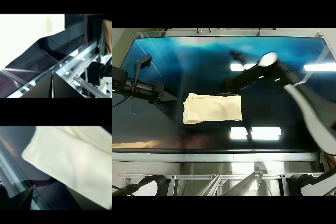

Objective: Fold the shirts.

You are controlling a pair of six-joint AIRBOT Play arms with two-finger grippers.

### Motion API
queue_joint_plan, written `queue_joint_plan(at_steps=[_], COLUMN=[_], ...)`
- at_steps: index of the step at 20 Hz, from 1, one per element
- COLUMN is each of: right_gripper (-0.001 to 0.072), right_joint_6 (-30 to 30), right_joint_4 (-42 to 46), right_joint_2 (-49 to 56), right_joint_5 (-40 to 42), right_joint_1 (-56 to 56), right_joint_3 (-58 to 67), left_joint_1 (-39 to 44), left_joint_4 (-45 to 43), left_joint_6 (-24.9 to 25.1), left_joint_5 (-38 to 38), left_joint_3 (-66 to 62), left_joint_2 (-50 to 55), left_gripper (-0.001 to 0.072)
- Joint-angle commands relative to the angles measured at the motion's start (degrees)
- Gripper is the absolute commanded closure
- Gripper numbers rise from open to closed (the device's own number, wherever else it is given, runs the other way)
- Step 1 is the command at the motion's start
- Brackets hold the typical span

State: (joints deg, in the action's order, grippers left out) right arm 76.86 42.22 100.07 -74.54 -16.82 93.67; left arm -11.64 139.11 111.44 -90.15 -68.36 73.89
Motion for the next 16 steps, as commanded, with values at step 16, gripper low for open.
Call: queue_joint_plan(at_steps=[16], right_gripper=[0.0176], right_joint_6=[-9.66], right_joint_4=[-23.41], right_joint_2=[7.98], right_joint_5=[16.33], right_joint_1=[1.62], right_joint_3=[-25.05], left_joint_1=[-4.22], left_joint_4=[0.11], left_joint_6=[0.63], left_joint_5=[-1.53], left_joint_3=[0.35], left_joint_2=[-3.93], left_gripper=[0.0686])
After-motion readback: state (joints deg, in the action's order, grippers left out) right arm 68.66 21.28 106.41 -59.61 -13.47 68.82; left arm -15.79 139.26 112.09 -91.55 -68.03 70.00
